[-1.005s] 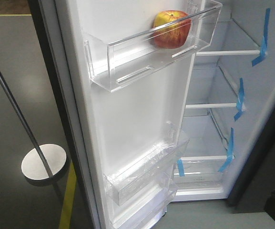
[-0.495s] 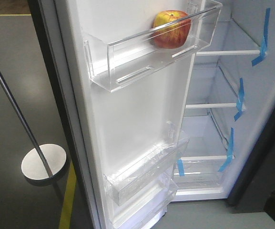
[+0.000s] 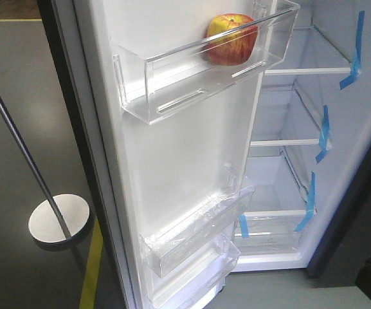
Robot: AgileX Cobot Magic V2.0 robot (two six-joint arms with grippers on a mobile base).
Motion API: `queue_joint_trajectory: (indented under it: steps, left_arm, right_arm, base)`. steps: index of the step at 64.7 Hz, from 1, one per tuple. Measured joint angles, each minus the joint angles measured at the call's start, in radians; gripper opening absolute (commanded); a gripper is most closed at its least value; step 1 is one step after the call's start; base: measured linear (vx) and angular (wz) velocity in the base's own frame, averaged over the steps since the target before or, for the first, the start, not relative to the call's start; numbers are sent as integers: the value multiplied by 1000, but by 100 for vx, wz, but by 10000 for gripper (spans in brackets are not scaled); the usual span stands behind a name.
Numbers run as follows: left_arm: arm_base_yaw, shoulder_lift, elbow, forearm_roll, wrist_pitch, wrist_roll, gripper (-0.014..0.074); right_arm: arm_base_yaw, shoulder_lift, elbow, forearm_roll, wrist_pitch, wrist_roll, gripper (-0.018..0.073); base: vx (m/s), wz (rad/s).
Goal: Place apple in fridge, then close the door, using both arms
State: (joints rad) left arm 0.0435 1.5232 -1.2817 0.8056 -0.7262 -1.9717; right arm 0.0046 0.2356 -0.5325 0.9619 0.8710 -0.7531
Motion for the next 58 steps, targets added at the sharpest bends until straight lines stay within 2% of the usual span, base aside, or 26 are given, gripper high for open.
queue_joint_trajectory:
  steps: [17,25,41,51,58]
  left_arm:
    - [0,103,-105,156,-145,-142,356]
    - [-2,126,-139,226,-223,-173,356]
    - [-33,130,-152,244,-258,-182,356]
    - [-99,131,-153,244,-295,-182,356]
    - [-176,131,-156,243,-302,-182,356]
  right_arm:
    - [0,0,0,0,0,0,4]
    - [0,0,0,0,-3,0,4]
    - [0,0,0,5,-11,0,4]
    - [0,0,0,5,-12,0,4]
    - [0,0,0,5,-12,0,4]
  base:
    - [0,0]
    - [0,0]
    - [0,0]
    - [0,0]
    - [0,0]
